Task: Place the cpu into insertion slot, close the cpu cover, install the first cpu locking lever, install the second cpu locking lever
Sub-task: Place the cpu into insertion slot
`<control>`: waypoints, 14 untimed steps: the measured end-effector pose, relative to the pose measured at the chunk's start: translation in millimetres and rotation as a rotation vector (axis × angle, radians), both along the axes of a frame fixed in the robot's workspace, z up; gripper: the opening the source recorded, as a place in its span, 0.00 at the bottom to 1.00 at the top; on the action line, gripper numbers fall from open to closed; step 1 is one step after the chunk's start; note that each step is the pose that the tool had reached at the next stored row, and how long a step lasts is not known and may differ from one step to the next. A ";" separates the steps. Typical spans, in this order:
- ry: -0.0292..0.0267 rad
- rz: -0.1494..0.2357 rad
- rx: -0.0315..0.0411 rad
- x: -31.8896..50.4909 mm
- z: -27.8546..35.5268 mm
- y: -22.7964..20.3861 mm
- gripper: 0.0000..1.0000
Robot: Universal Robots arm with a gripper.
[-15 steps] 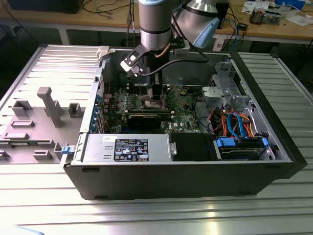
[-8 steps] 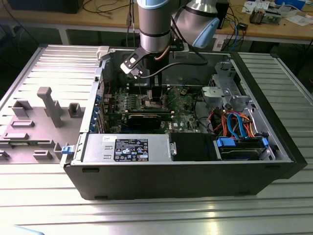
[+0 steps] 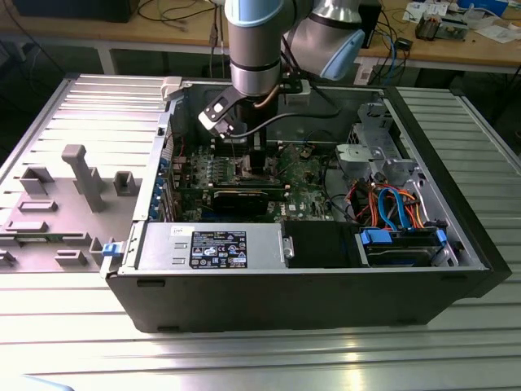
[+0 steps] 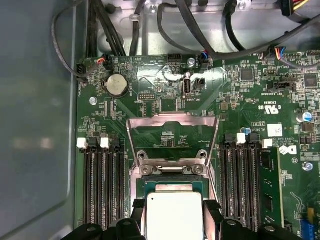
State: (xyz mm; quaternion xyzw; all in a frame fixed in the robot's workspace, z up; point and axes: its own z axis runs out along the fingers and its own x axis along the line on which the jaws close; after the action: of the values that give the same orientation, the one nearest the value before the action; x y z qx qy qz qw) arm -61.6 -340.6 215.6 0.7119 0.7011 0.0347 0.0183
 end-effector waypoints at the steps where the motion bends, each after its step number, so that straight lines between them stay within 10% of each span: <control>1: -0.0001 0.000 0.0001 0.0 -1.9 0.1 0.55; 14: 0.0000 0.001 -0.0001 -0.2 -2.3 0.1 0.55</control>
State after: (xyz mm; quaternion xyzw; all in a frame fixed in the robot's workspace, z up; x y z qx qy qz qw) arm -61.8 -340.6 213.3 0.7116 0.7014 0.0347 0.0183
